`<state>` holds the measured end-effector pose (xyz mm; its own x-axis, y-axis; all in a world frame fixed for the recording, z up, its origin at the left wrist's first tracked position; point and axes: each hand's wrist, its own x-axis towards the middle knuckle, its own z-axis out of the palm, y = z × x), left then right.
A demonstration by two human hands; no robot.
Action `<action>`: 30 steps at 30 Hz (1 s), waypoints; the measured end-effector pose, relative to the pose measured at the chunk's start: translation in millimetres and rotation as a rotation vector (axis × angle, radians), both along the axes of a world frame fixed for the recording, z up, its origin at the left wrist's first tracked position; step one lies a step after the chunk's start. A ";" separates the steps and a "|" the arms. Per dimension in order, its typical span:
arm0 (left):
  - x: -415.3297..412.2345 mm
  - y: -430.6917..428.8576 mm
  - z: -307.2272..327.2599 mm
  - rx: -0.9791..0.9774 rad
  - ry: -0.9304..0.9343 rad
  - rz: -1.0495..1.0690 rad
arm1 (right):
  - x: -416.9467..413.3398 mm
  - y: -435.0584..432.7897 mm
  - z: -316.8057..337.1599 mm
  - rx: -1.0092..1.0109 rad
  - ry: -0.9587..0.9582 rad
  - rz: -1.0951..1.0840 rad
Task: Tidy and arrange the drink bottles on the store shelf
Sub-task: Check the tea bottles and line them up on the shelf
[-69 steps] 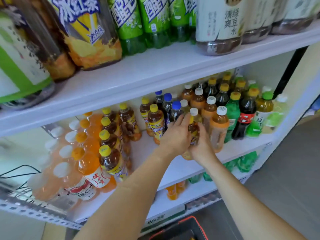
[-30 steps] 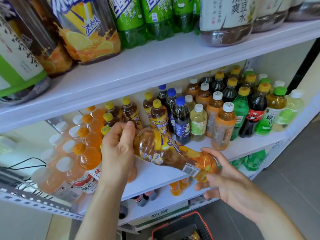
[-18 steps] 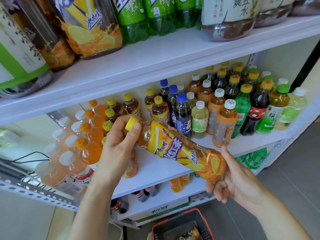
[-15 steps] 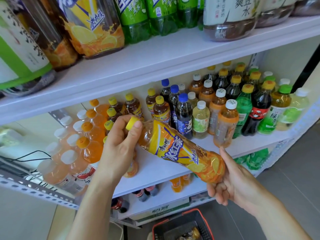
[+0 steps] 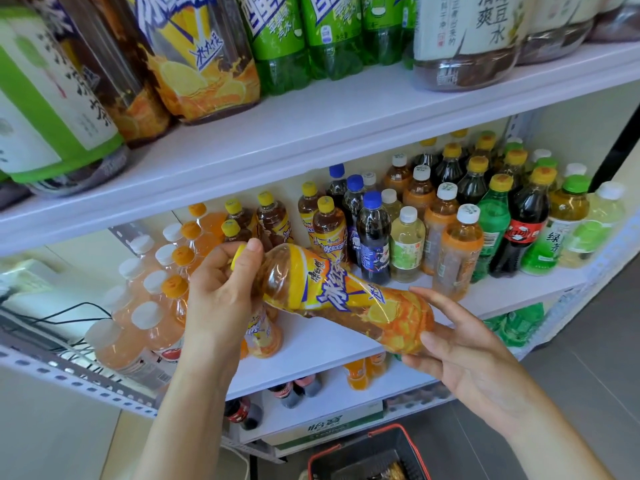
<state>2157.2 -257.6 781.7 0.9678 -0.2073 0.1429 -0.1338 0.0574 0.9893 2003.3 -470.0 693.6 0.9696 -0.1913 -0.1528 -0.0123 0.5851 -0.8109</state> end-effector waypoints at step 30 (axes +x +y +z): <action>8.3 19.2 -6.1 0.498 -0.262 -0.071 | 34.6 41.5 -44.7 -0.061 0.242 0.045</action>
